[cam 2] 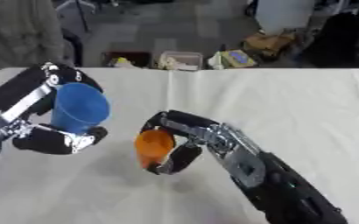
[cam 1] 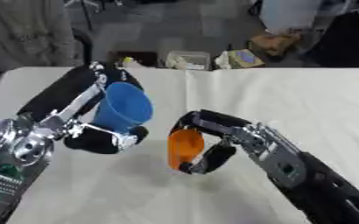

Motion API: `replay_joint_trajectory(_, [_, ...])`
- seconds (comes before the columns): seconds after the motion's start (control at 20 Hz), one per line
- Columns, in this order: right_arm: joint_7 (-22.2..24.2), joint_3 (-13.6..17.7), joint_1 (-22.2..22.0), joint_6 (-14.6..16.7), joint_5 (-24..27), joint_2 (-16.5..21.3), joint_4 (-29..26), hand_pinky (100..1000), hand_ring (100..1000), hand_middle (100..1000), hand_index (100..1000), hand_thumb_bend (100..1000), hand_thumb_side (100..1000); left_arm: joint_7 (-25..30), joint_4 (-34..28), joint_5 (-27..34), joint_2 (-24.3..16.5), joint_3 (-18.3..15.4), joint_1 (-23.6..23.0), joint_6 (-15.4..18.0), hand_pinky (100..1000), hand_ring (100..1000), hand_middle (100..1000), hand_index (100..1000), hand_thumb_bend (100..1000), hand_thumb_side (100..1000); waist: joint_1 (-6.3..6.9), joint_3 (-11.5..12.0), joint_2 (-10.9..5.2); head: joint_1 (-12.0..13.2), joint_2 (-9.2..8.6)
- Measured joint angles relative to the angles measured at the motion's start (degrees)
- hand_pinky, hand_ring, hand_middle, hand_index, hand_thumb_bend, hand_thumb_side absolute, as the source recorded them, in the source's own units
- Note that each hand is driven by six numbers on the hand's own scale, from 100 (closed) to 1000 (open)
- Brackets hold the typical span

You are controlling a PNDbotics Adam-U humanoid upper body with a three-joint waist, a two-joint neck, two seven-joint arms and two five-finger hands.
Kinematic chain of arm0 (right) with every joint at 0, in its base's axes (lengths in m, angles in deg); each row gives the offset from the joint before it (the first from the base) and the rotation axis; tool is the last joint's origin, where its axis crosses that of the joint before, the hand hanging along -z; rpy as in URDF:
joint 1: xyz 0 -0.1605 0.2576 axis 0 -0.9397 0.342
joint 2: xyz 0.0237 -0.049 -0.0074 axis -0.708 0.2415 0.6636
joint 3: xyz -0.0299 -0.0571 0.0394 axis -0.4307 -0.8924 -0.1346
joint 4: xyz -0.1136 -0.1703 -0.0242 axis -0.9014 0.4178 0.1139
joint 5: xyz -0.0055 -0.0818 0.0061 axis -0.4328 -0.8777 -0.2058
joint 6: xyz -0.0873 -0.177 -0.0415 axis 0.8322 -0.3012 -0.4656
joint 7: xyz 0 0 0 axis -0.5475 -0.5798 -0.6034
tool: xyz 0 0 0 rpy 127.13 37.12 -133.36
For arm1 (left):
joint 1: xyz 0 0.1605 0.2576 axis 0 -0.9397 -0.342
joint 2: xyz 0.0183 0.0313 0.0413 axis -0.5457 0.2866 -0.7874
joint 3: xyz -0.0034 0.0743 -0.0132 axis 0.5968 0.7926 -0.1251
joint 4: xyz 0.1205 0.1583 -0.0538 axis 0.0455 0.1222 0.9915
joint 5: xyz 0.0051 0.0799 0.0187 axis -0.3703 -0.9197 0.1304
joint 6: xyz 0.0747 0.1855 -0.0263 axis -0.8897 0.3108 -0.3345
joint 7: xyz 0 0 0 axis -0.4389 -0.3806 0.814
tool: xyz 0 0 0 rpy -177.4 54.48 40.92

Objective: Pour the contents of one cup into another cup.

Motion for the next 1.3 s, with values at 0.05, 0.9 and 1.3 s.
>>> replay_joint_trajectory(0.05, [0.0,0.0,0.0,0.0,0.0,-0.1,0.0,375,451,242,470,114,100,0.6,0.5,-1.0,0.3,0.2,0.5,0.2,111,362,296,699,350,100,-0.01,0.0,0.00,0.0,0.00])
replay_joint_trajectory(0.9, [0.6,-0.7,0.0,0.4,0.0,-0.6,0.3,376,452,243,470,113,100,9.8,8.9,-15.3,4.0,4.4,8.3,6.2,208,362,324,725,328,100,-0.15,-0.1,-0.04,0.0,0.00])
replay_joint_trajectory(1.3, [0.8,-0.7,0.0,0.4,-0.1,-1.1,0.3,376,452,243,470,112,100,11.8,12.2,-18.6,5.9,5.8,10.7,8.8,326,361,329,730,321,100,-0.42,-0.4,-0.04,0.5,0.00])
